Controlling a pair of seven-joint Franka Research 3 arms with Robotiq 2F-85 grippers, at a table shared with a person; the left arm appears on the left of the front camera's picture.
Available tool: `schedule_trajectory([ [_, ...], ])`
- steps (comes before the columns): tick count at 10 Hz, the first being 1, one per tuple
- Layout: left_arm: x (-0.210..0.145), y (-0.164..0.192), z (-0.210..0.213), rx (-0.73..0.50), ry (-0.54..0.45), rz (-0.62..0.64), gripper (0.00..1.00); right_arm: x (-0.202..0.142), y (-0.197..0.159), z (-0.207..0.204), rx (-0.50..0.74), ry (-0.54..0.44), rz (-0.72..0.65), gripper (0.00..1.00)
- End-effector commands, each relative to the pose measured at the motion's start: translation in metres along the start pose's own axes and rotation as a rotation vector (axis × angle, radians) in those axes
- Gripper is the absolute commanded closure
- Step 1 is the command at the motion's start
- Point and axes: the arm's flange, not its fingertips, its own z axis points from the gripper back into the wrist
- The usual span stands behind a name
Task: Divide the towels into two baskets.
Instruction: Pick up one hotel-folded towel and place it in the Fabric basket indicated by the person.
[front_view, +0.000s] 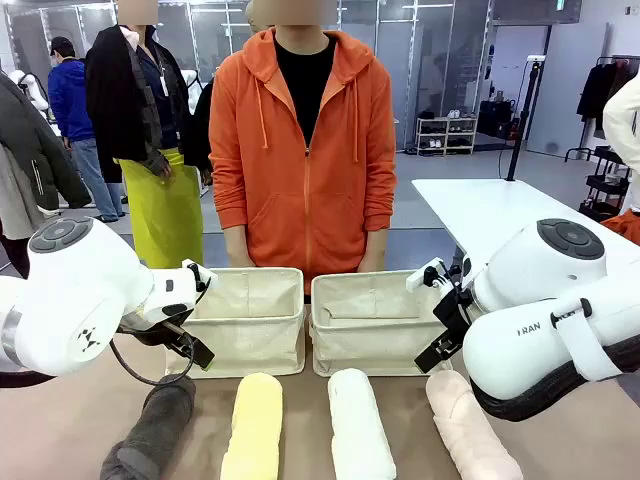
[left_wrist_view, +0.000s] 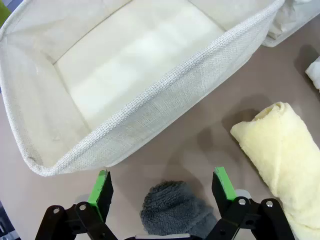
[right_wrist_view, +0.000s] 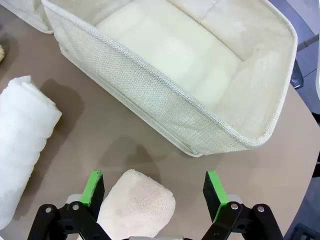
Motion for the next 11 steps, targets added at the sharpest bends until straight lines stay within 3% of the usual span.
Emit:
schedule_trajectory([
  [1,0.0001,-0.0002,0.0000,0.000,0.000,0.000,0.00,0.0000,0.0000,0.0000,0.000,0.000,0.000,0.00],
  [11,0.0002,-0.0006,0.0000,0.000,0.000,-0.002,0.00,-0.0002,-0.0006,0.0000,-0.001,0.000,0.000,0.00],
])
